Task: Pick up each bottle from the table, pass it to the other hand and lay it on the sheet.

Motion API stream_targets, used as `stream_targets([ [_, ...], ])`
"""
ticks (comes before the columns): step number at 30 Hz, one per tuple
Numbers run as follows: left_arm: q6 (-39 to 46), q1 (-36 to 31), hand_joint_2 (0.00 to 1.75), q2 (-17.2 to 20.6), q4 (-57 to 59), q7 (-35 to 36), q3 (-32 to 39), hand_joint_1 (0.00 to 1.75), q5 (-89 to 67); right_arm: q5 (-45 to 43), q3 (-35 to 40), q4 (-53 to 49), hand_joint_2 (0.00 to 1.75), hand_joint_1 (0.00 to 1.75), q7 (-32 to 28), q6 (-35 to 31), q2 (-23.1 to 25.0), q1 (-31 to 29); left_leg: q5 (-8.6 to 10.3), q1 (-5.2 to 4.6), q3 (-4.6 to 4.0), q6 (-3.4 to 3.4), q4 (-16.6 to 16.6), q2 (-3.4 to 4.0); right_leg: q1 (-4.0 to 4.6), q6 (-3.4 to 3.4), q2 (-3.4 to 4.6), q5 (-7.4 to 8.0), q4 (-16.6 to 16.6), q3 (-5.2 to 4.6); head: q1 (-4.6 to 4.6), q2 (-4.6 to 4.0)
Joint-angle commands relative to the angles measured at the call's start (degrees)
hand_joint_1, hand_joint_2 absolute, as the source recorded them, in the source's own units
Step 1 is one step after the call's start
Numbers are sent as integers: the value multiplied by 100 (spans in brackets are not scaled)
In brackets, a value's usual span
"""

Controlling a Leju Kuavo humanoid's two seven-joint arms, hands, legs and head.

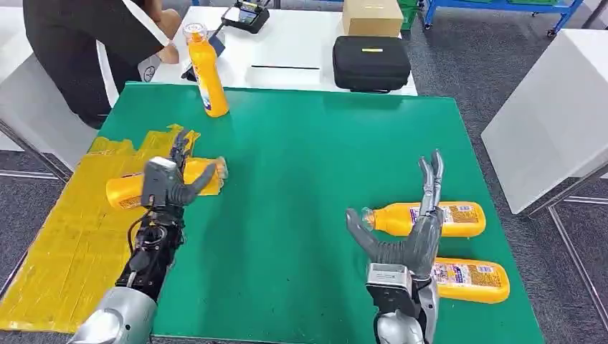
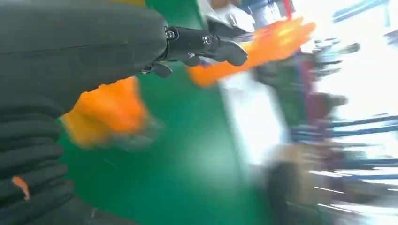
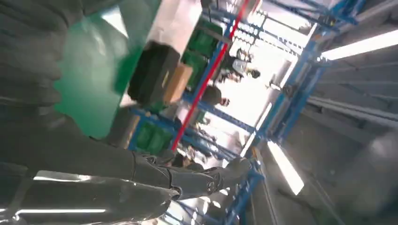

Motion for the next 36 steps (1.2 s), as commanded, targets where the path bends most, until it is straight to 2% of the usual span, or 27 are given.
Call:
stream_targets([
  [1, -142, 136, 0, -119, -853, 6, 431, 0, 162, 50, -96, 65, 175, 0, 31, -43, -95, -196, -6, 0, 16, -8, -2, 3, 2, -7, -3, -5, -1, 15, -2, 0],
  [4, -130, 132, 0, -109, -826, 3, 412, 0, 184, 50, -93, 65, 175, 0, 31, -48, -94, -189, -12, 2, 24, -10, 0, 10, 4, -9, 2, -8, 0, 22, -2, 0],
  [6, -1423, 443, 0, -130, -1703, -4, 195, 0, 1908, 1160, -82, 229, 175, 0, 338, -579, -169, -298, -10, 3, 17, -8, 1, 9, 5, -8, 3, -5, -1, 16, 0, 0],
  [7, -1707, 530, 0, -161, -1941, -4, 129, 0, 2257, 1484, -72, 337, 175, 0, 507, -598, -226, -393, -16, 3, 31, -11, 2, 11, 5, -10, 1, -12, 0, 29, 0, 0],
  [9, -1996, 707, 0, -141, -2352, -4, -199, 0, 2627, 2131, -44, 518, 175, 0, 907, -566, -375, -576, -16, 3, 25, -8, 2, 22, 5, -7, 14, -7, -2, 22, -2, 0],
  [12, -2141, 761, 0, -139, -2418, -4, -457, 0, 2847, 2345, -75, 677, 175, 0, 1109, -436, -620, -752, -14, 2, 30, -7, -1, 14, 3, -6, 5, -8, -6, 31, 0, 0],
  [16, -2108, 862, 0, -15, -2531, -4, -561, 0, 3011, 2992, -237, 1088, 175, 0, 1722, 306, -1091, -1190, -5, 0, 19, -4, -3, 4, 1, -4, 1, 0, -8, 23, 0, 0],
  [17, -2172, 865, 0, -6, -2521, -4, -553, 0, 3006, 3488, -270, 1249, 175, 0, 1917, 503, -1287, -1369, -9, -1, 29, -7, -3, 13, 1, -7, 7, -2, -8, 30, -2, 0],
  [20, -2305, 807, 0, -15, -2444, -4, -504, 0, 3080, 3765, -359, 1627, 175, 0, 1933, 1074, -1688, -1704, -7, -6, 29, -7, -5, 12, -1, -7, 4, -1, -8, 31, -2, 0],
  [21, -2345, 779, 175, -11, -2410, -4, -492, 0, 3116, 3708, -381, 1743, 175, 0, 1887, 1260, -1768, -1795, -10, -6, 35, -9, -3, 14, -1, -8, 4, -2, -7, 36, -2, 0],
  [24, -2152, 921, 175, -148, -2884, -4, -387, 0, 2869, 3319, -489, 2443, 175, 0, 1574, 1822, -2164, -2191, 1, -6, 19, 4, -2, 8, -2, 8, 3, 9, -7, 22, -4, 0],
  [29, -1681, 1137, 175, -201, -3498, -4, -587, 0, 2420, 3111, -579, 3047, 175, 0, 1433, 2055, -2474, -2420, 0, -6, 18, 7, 2, 3, -2, 13, -3, 8, -6, 24, 0, 0],
  [32, -1211, 1259, 175, -88, -3876, -4, -993, 0, 2194, 2923, -670, 3799, 175, 0, 1374, 2164, -2681, -2750, -9, -8, 34, 4, 4, 9, -2, 11, 0, 1, -4, 39, -4, 0],
  [36, -1124, 1140, 175, -42, -3509, -4, -1069, 0, 2322, 2928, -698, 4439, 175, 0, 1358, 2208, -2787, -2961, -2, -9, 28, 4, 1, 2, -3, 10, -5, 6, -7, 36, -2, 0],
])
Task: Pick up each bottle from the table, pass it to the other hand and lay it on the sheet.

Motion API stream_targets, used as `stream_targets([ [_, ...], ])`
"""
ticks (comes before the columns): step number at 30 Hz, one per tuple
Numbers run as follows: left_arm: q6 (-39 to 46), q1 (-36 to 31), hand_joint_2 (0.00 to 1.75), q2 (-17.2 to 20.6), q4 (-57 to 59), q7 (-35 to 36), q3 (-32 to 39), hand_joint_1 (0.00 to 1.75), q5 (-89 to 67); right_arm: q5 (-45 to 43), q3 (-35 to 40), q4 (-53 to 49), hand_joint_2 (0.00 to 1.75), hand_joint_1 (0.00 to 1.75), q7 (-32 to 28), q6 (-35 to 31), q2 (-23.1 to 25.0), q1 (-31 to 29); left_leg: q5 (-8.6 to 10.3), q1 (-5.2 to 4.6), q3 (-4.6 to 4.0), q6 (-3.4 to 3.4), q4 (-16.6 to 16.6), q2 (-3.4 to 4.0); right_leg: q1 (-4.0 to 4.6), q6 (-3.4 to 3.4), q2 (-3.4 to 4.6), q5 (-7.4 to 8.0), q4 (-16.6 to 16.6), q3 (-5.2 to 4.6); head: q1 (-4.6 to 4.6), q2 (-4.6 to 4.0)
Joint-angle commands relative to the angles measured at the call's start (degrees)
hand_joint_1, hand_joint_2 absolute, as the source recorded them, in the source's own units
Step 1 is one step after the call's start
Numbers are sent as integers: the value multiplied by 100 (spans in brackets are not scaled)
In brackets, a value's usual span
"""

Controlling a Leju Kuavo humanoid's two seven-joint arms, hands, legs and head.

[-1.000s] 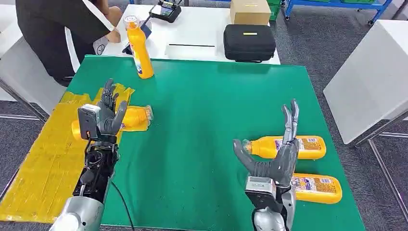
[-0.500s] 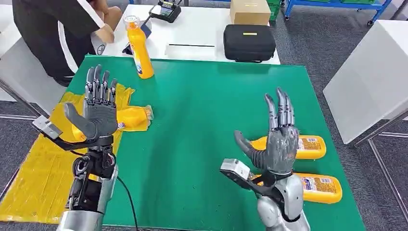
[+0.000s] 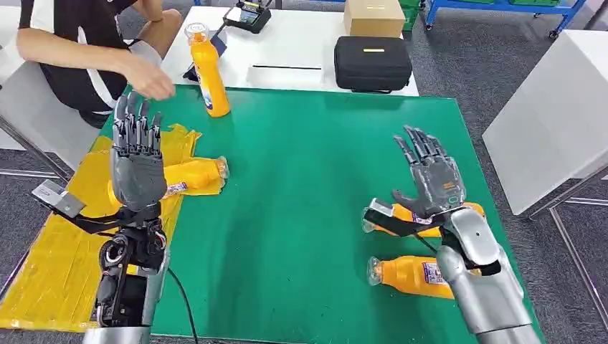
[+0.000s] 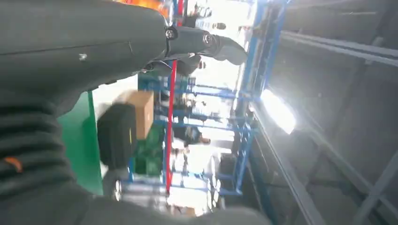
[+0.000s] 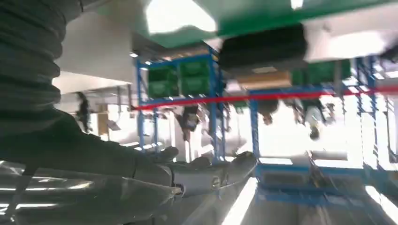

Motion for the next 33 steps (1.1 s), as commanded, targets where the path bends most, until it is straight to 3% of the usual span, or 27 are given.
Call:
stream_targets([
  [1, 305, -100, 175, 181, -20, 26, -434, 0, 31, -84, -156, 2179, 175, 0, -95, 143, -336, -857, -7, 0, 24, -8, -4, 7, 2, -8, -2, -4, -6, 24, 0, 0],
  [13, 259, -267, 175, 205, 362, 26, -365, 0, 123, -234, -105, 3204, 175, 0, -384, 549, -369, -1028, -11, -1, 33, -10, -7, 10, 2, -10, -3, -8, -7, 30, -2, 0],
  [33, 257, -304, 175, 192, 431, 26, -368, 0, 113, -386, -116, 3266, 175, 0, -587, 755, -377, -950, -8, 3, 41, -11, -7, 2, 6, -11, -12, -7, -11, 39, -2, 0],
])
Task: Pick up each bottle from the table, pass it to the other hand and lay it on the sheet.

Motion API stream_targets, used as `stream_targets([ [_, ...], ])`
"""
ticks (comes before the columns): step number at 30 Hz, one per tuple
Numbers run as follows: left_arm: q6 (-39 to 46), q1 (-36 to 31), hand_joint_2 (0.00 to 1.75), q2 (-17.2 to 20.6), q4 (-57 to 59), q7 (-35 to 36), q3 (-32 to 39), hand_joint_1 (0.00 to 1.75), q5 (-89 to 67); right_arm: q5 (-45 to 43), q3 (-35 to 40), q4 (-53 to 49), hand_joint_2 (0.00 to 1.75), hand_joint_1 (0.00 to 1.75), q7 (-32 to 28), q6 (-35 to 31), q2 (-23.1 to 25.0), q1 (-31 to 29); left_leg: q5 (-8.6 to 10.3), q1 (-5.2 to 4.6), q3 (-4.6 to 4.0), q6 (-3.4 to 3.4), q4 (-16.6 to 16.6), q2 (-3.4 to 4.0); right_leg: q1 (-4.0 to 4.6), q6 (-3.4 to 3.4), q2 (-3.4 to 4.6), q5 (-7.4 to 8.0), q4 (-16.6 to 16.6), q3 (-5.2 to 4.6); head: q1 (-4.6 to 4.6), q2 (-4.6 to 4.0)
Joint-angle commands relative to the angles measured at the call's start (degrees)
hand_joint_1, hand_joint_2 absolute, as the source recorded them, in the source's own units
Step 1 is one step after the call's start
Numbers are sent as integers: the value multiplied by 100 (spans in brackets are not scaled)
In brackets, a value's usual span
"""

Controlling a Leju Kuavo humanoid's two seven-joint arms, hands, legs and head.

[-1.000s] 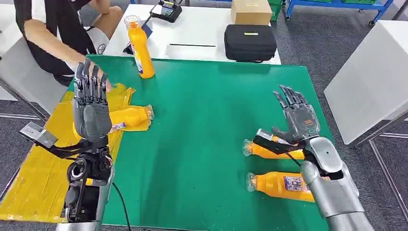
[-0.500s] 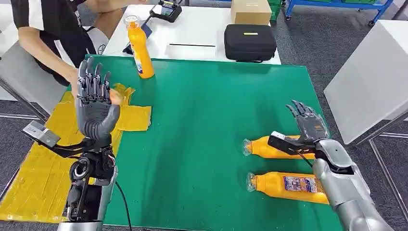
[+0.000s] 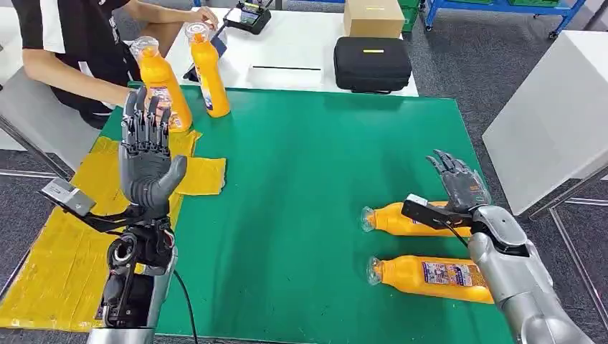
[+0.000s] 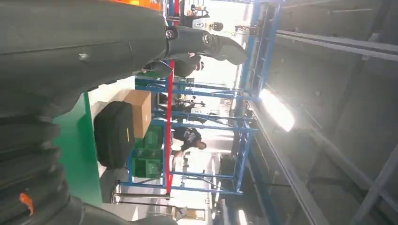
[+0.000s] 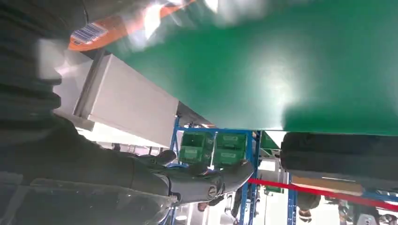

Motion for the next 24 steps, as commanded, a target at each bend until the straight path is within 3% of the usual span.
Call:
stream_targets([
  [1, 11, -240, 175, 175, 361, 26, -11, 0, -7, 13, -31, 502, 175, 0, -8, 82, 154, -21, -4, 4, 18, -9, -6, 2, 6, -8, -5, -3, -8, 20, 0, 0],
  [10, 55, -241, 175, 206, 413, 26, 15, 0, 7, -133, 18, 394, 175, 0, -167, 300, 86, 16, -7, 5, 32, -13, -8, 1, 6, -12, -10, -7, -11, 34, 2, 0],
  [12, 114, -203, 175, 211, 390, 26, 33, 0, -1, -180, -45, 227, 175, 0, -262, -322, 207, -40, -5, 3, 26, -11, -8, 4, 5, -11, -5, -4, -9, 26, 2, 0],
  [13, 168, -168, 175, 206, 351, 26, 58, 0, -18, -316, -222, -28, 175, 0, -396, -999, 371, -38, -10, 4, 38, -16, -10, 14, 6, -15, 2, -6, -11, 36, 2, 0],
  [14, 233, -130, 175, 200, 328, 26, 83, 0, -35, -468, -422, -428, 175, 0, -413, -1693, 614, -41, -12, 2, 46, -19, -11, 19, 5, -18, 5, -9, -10, 41, 0, 0],
  [16, 326, -99, 175, 199, 354, 26, 70, 0, -15, -934, -634, -1631, 175, 0, -630, -2388, 998, 198, -14, 0, 38, -18, -9, 41, 2, -17, 28, -4, -4, 28, 2, 0],
  [19, 229, -140, 175, 198, 458, 26, 80, 0, 131, -1082, -492, -2909, 175, 0, -325, -1794, 1007, 678, -20, -3, 25, -21, -5, 57, 0, -18, 44, -7, 9, 13, -2, 0],
  [24, 22, -242, 175, 207, 611, 26, 189, 0, 250, -809, -184, -2733, 175, 0, -227, -1275, 828, 722, -9, 5, 18, -12, -5, 4, 5, -10, -3, -10, 0, 15, 2, 0],
])
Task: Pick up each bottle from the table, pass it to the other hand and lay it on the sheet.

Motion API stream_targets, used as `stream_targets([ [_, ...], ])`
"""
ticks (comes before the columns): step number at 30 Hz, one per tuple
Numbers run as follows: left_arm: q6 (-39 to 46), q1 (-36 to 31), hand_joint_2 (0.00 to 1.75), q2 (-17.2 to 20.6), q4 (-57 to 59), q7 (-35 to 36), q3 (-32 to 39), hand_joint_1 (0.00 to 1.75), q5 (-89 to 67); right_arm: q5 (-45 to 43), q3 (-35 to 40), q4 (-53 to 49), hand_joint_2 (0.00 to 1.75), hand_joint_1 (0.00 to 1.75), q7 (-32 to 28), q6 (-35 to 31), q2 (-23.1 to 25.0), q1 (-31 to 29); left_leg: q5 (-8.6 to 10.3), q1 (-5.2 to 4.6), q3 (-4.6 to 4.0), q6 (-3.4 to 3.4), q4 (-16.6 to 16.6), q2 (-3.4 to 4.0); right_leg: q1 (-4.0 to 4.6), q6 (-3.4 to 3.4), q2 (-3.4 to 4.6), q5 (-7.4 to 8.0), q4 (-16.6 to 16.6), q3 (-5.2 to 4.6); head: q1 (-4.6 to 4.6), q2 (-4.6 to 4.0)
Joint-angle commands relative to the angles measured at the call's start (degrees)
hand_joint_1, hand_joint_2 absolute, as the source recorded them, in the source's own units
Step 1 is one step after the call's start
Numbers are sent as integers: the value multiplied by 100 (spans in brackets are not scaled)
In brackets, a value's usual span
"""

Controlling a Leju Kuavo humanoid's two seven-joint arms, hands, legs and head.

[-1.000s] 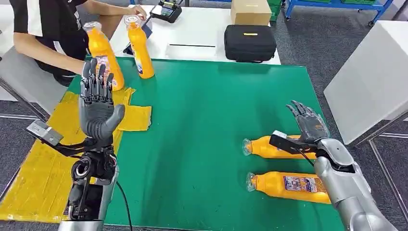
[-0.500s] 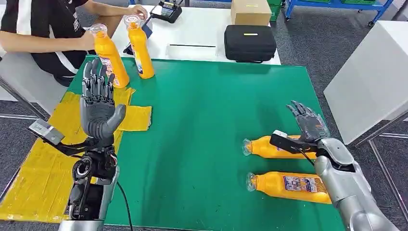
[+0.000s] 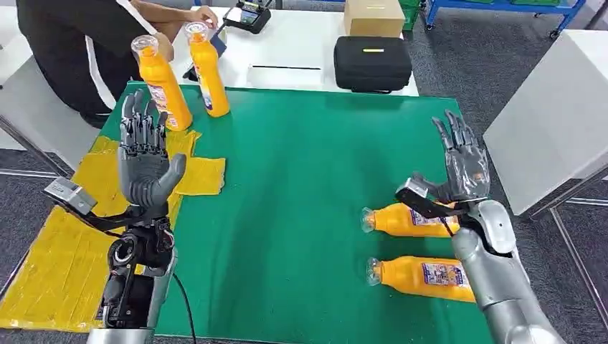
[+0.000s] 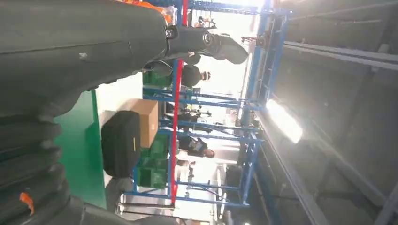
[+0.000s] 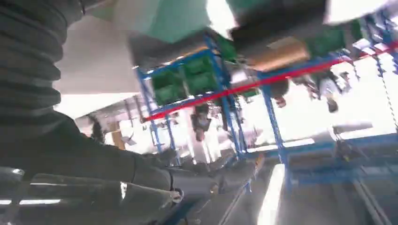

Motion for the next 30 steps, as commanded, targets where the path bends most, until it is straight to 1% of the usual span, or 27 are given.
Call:
stream_targets([
  [1, -306, -270, 175, 174, 550, 24, 194, 0, 209, 215, 134, -963, 175, 0, 85, 663, 244, 283, -19, -1, 42, -14, -5, 19, 1, -13, 7, -15, -3, 38, 0, 0],
  [2, -318, -276, 175, 178, 540, 24, 228, 0, 187, 282, 224, -896, 175, 0, 75, 802, 204, 326, -10, -1, 22, -9, -6, 15, 1, -8, 7, -6, -5, 22, 0, 0],
  [3, -347, -291, 175, 182, 567, 24, 245, 0, 203, 370, 306, -851, 175, 0, 80, 916, 154, 376, -13, -3, 30, -10, -6, 17, -1, -9, 6, -9, -6, 30, 2, 0],
  [4, -431, -321, 175, 190, 616, 24, 264, 0, 245, 443, 367, -850, 175, 0, 108, 1036, 115, 450, -7, 1, 17, -8, -5, 11, 1, -8, 3, -4, -6, 19, 2, 0],
  [5, -433, -332, 175, 191, 619, 24, 298, 0, 183, 505, 428, -835, 175, 0, 117, 1178, 68, 539, -11, -1, 30, -12, -6, 11, 1, -11, -1, -8, -7, 32, 2, 0],
  [8, -464, -367, 175, 202, 699, 24, 327, 0, 198, 544, 473, -806, 175, 0, 144, 1356, 18, 678, -4, -3, 12, -8, -7, 1, -2, -9, -5, -4, -7, 16, 2, 0],
  [11, -487, -407, 175, 216, 821, 24, 338, 0, 201, 645, 515, -662, 175, 0, 289, 1747, -128, 720, -11, -6, 25, -13, -7, 4, -3, -13, -5, -9, -7, 28, 2, 0],
  [14, -522, -436, 175, 210, 914, 24, 343, 0, 233, 650, 416, -479, 175, 0, 429, 2017, -291, 798, -6, -8, 15, -9, -7, 0, -5, -8, -7, -6, -6, 19, 2, 0],
  [16, -525, -443, 175, 210, 946, 24, 344, 0, 242, 637, 357, -440, 175, 0, 442, 2052, -357, 842, -14, -6, 35, -15, -7, -2, -2, -14, -15, -15, -7, 40, 0, 0],
  [18, -528, -442, 175, 212, 946, 24, 344, 0, 242, 639, 338, -431, 175, 0, 441, 2048, -382, 856, -7, -5, 17, -9, -6, -4, -2, -8, -12, -7, -9, 21, 2, 0],
  [21, -524, -439, 175, 220, 981, 24, 345, 0, 255, 617, 280, -367, 175, 0, 489, 2143, -395, 835, -12, -7, 26, -11, -6, 8, -3, -10, -2, -9, -7, 27, 0, 0],
  [22, -527, -434, 175, 230, 1000, 24, 343, 0, 264, 616, 245, -274, 175, 0, 505, 2163, -412, 796, -6, -7, 12, -7, -6, 5, -4, -7, -2, -4, -7, 14, 0, 0],
  [23, -524, -435, 175, 240, 1008, 24, 340, 0, 265, 616, 228, -201, 175, 0, 508, 2169, -415, 760, -12, -7, 28, -11, -6, 11, -3, -11, 0, -8, -8, 29, 0, 0],
  [24, -524, -435, 175, 240, 1008, 24, 340, 0, 265, 616, 228, -201, 175, 0, 508, 2169, -415, 760, -7, -7, 14, -8, -6, 7, -4, -8, -1, -3, -7, 15, 2, 0],
  [26, -512, -433, 175, 251, 1010, 24, 336, 0, 264, 701, 184, 76, 175, 0, 591, 2112, -406, 630, -13, -6, 31, -14, -7, 13, -2, -13, 0, -9, -8, 31, 2, 0],
  [27, -505, -437, 175, 256, 1020, 24, 343, 0, 264, 815, 176, 239, 175, 0, 683, 2042, -387, 546, -9, -6, 21, -10, -7, 9, -3, -10, -1, -5, -9, 22, 0, 0],
  [28, -497, -435, 175, 257, 1028, 24, 348, 0, 262, 839, 171, 300, 175, 0, 697, 2032, -389, 510, -13, -5, 28, -13, -5, 15, -1, -13, 2, -7, -8, 28, 2, 0],
  [29, -465, -433, 175, 256, 1027, 24, 346, 0, 250, 844, 146, 431, 175, 0, 697, 2005, -384, 437, -7, -6, 12, -7, -5, 11, -4, -7, 4, -2, -7, 13, 0, 0],
  [30, -469, -431, 175, 250, 1043, 24, 353, 0, 259, 847, 132, 574, 175, 0, 693, 2014, -408, 352, -13, -6, 27, -11, -6, 20, -3, -11, 9, -5, -9, 27, 2, 0],
])
